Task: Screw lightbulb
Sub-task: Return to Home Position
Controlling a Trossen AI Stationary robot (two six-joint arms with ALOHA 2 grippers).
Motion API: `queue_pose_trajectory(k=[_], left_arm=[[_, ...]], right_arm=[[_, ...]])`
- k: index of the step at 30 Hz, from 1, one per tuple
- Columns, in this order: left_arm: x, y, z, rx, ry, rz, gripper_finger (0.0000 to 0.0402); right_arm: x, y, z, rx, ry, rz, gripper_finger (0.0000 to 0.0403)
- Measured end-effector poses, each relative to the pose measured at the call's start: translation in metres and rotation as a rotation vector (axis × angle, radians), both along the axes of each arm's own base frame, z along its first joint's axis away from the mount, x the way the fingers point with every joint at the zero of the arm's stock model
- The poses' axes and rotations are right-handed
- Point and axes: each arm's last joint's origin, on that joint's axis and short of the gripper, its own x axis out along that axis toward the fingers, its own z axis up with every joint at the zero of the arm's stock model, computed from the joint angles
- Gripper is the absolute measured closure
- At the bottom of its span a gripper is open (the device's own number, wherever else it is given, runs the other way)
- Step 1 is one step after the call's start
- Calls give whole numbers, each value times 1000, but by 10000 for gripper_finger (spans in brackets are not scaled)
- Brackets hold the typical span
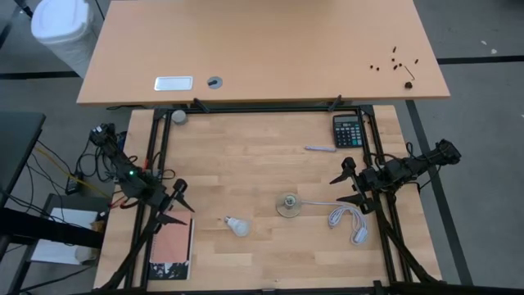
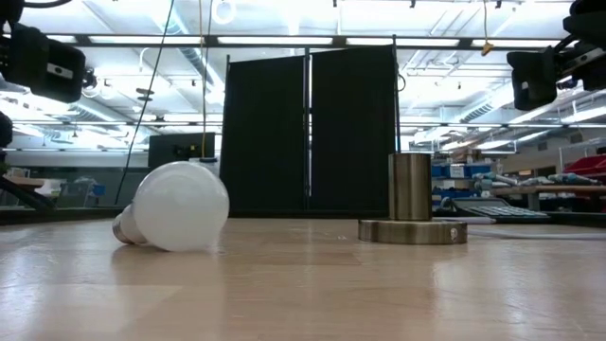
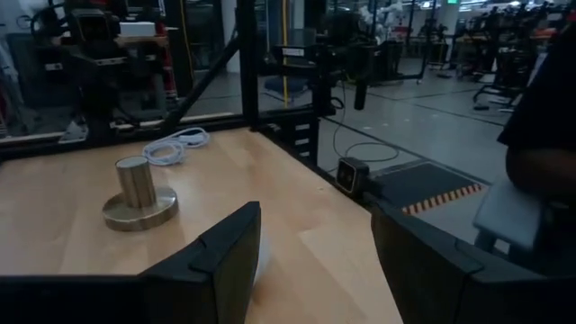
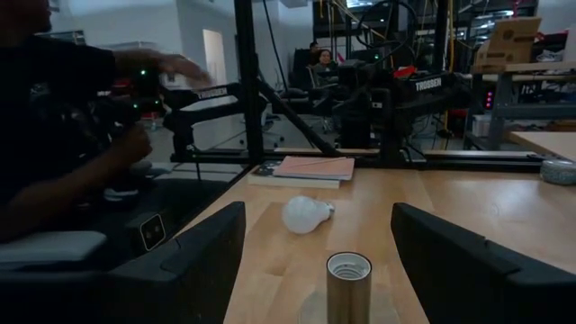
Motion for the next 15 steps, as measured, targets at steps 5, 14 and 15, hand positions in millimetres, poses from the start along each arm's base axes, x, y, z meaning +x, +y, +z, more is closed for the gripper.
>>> queue_pose_trajectory(k=[5,14,15], left_arm=[[0,0,3,-19,-25,-2,183],[-5,-5,4,-31,-35,-241,183],[-6,-5,4,-40,-36,-273,183]], right_arm=[[0,0,0,0,0,0,114],[0,0,0,0,0,0,114],[0,0,0,0,0,0,114]])
